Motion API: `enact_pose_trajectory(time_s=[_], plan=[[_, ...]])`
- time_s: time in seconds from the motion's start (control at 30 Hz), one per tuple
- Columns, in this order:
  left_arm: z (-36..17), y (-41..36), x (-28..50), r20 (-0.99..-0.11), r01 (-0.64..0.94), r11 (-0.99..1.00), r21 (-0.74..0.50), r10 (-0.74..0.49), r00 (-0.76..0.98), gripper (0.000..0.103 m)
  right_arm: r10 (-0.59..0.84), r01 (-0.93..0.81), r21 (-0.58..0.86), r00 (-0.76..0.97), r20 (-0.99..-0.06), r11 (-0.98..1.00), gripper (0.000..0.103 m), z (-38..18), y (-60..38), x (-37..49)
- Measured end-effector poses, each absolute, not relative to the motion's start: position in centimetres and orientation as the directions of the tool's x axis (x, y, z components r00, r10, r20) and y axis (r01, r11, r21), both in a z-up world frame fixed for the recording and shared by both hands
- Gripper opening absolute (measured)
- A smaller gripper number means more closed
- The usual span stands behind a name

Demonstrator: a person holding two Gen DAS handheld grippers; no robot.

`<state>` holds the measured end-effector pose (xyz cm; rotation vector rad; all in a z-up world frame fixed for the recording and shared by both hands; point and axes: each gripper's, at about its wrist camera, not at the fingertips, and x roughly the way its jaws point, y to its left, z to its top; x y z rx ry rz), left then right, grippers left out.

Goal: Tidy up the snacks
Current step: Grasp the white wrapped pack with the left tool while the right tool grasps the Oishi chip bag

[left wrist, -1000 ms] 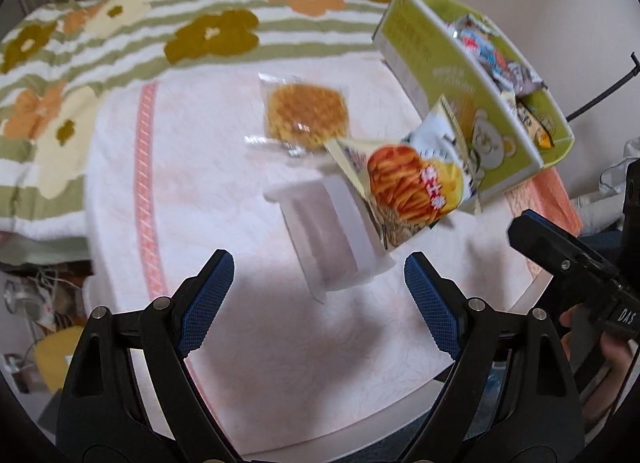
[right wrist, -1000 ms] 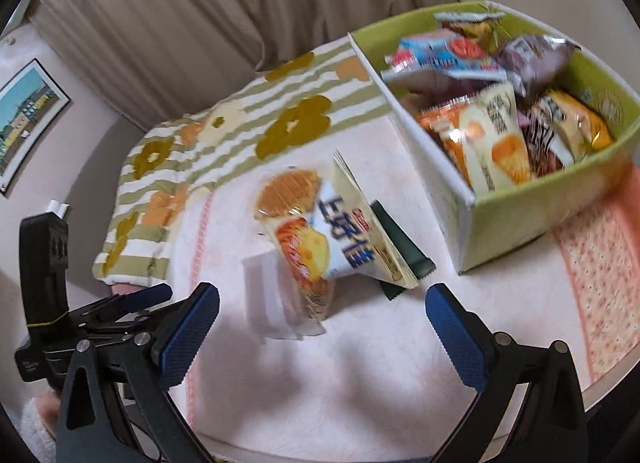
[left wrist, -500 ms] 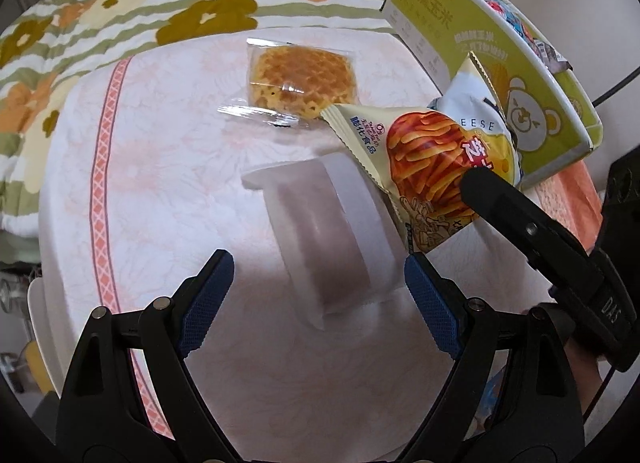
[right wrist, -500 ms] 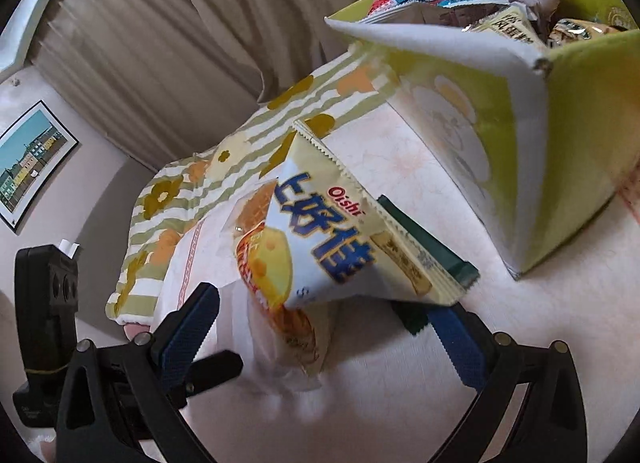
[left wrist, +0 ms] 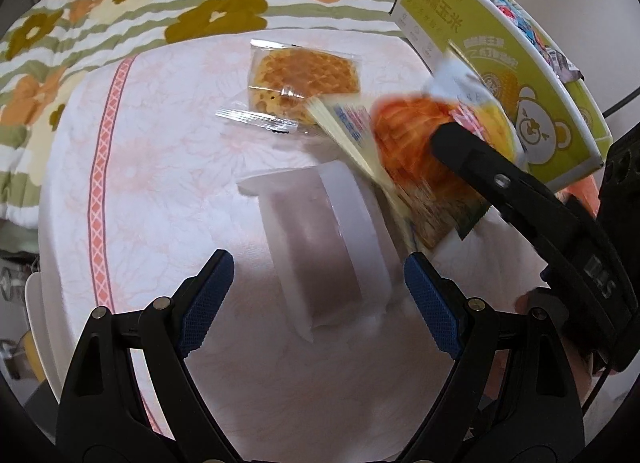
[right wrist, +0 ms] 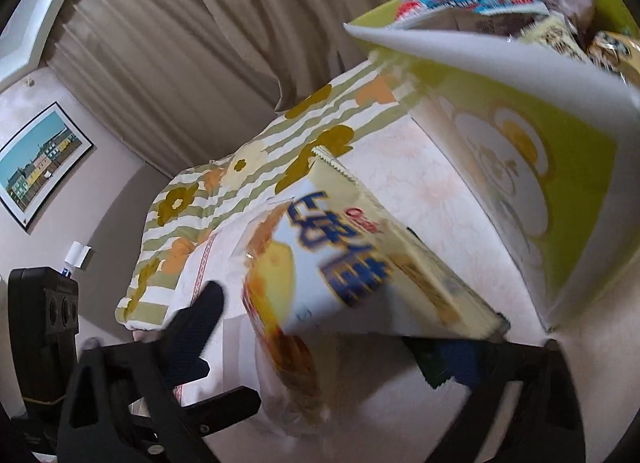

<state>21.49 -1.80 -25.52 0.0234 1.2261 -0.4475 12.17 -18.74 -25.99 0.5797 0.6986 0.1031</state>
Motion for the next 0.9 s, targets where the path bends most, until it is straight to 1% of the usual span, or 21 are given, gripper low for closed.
enact_pose_trajectory(time_s=[0.03,0.1,0.3,0.53,0.6,0.63,0.9], plan=[[-25.7,-1.9,21.6,-0.912,0.338,0.915,-0.222,-0.317,0.259,0.086,0.273,0.1,0.53,0.769,-0.578,0.842,0.071,-25.8,-18.8,12.1],[-25.8,-2.1,21.8,-0.913,0.329,0.917,-0.225,-0.316,0.256,0.086,0.271,0.095,0.526,0.772,-0.575,0.845,0.059,-25.5,-18.7,11.9],[-26.1,-3.0,22.0,-0.919,0.326,0.918,-0.226,-0.312,0.241,0.086,0.254,0.074,0.483,0.776,-0.577,0.873,0.057,-24.5,-18.5,11.6],[-26.7,-4.2,22.1,-0.925,0.326,0.921,-0.213,-0.298,0.236,0.086,0.229,0.053,0.439,0.793,-0.565,0.897,0.057,-23.0,-19.0,11.0],[-27.0,-4.5,22.2,-0.934,0.321,0.928,-0.191,-0.273,0.233,0.078,0.222,0.049,0.425,0.795,-0.564,0.904,0.057,-22.8,-19.0,10.8],[-27.1,-4.5,22.2,-0.939,0.316,0.932,-0.176,-0.255,0.232,0.07,0.22,0.048,0.421,0.796,-0.564,0.906,0.057,-22.7,-19.0,10.7],[-27.3,-4.2,22.5,-0.949,0.301,0.937,-0.177,-0.243,0.199,0.064,0.221,0.042,0.409,0.79,-0.572,0.911,0.057,-22.3,-19.2,10.4]])
